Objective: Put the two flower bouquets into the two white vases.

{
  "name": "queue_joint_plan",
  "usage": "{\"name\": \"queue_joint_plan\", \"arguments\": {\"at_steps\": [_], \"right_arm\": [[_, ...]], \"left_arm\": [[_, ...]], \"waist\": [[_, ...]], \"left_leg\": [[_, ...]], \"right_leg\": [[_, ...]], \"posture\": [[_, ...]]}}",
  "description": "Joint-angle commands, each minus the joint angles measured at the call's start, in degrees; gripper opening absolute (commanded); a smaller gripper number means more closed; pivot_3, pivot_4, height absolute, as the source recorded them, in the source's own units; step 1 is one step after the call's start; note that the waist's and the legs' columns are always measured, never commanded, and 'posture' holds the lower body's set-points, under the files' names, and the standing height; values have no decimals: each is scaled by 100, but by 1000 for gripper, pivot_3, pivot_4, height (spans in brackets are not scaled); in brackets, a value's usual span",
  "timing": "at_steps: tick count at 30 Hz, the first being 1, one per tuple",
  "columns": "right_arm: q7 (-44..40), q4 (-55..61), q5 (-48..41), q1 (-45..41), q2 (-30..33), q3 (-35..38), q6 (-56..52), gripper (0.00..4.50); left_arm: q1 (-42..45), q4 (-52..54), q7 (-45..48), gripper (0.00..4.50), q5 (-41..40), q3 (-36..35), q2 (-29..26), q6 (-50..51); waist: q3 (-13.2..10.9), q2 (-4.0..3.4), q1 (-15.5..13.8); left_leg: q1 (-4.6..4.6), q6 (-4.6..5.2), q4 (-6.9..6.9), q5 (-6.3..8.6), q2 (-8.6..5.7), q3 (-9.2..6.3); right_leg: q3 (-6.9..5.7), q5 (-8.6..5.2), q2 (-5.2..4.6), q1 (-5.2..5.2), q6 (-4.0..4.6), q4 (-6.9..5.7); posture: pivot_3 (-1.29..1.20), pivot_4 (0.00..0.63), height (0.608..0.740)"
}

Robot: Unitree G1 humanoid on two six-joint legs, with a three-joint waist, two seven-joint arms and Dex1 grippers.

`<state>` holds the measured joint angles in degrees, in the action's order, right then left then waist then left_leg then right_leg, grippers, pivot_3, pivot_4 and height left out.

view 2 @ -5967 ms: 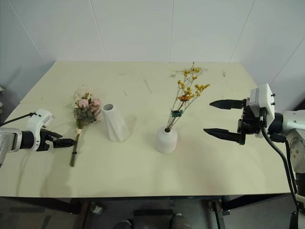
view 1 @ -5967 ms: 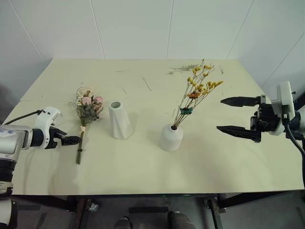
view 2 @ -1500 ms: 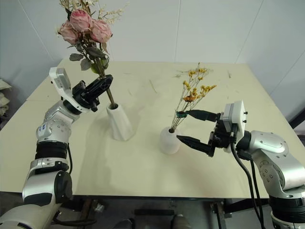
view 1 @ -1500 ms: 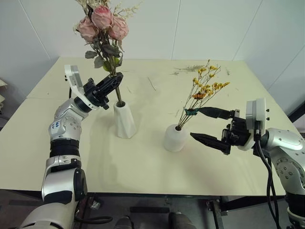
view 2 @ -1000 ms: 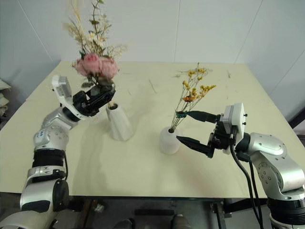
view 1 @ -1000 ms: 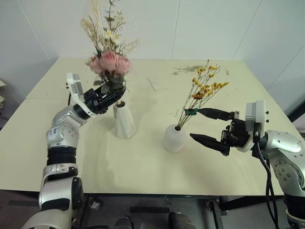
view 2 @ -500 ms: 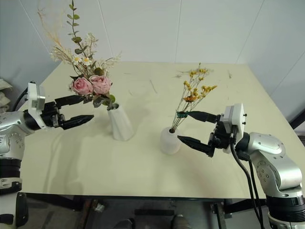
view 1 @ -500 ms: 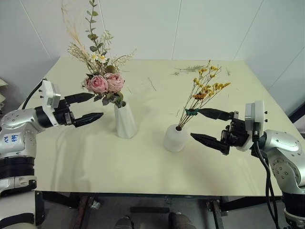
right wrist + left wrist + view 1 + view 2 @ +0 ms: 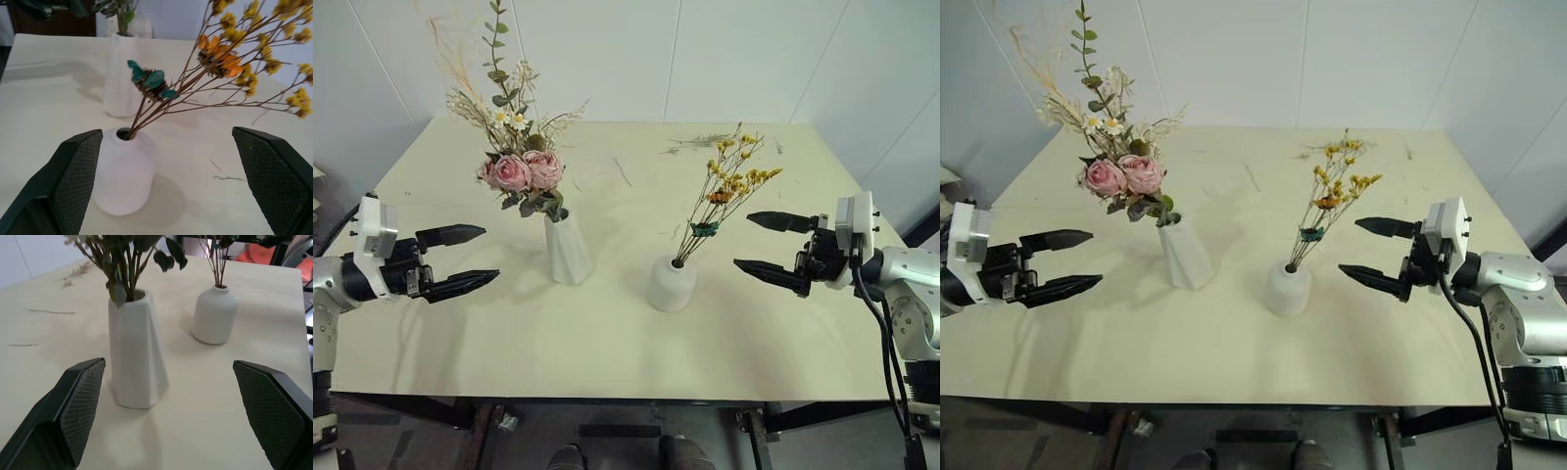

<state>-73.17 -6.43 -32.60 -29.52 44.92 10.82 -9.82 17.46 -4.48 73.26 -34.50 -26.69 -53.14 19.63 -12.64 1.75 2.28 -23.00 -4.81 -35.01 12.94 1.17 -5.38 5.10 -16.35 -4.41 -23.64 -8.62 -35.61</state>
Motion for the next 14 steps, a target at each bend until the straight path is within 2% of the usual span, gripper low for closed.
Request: {"name": "queue_joint_plan", "arguments": {"at_steps": [1,8,14], "right_arm": [[-408,-428,204,-283,152,-37,368,4500],[-952,-961,453,-602,248,-165,704,4500],[-975,-803,496,-359,214,-144,857,4500]], "left_arm": [[-296,361,-85,4465,-127,-431,-110,-75],[-322,301,-108,4465,-24,-512,-125,-392],[-2,-25,-135,4465,203,-60,70,-847]], "waist": [[-1,-1,24],[-3,-4,75],[-2,-4,76]], "left_leg": [[-1,1,-1,1,0,0],[1,0,-2,1,1,1],[2,0,0,1,1,1]], "right_leg": [[0,0,0,0,0,0],[-2,-2,0,0,4,1],[-2,-2,0,0,3,0]], "posture": [[0,150,740],[0,150,740],[0,150,740]]}}
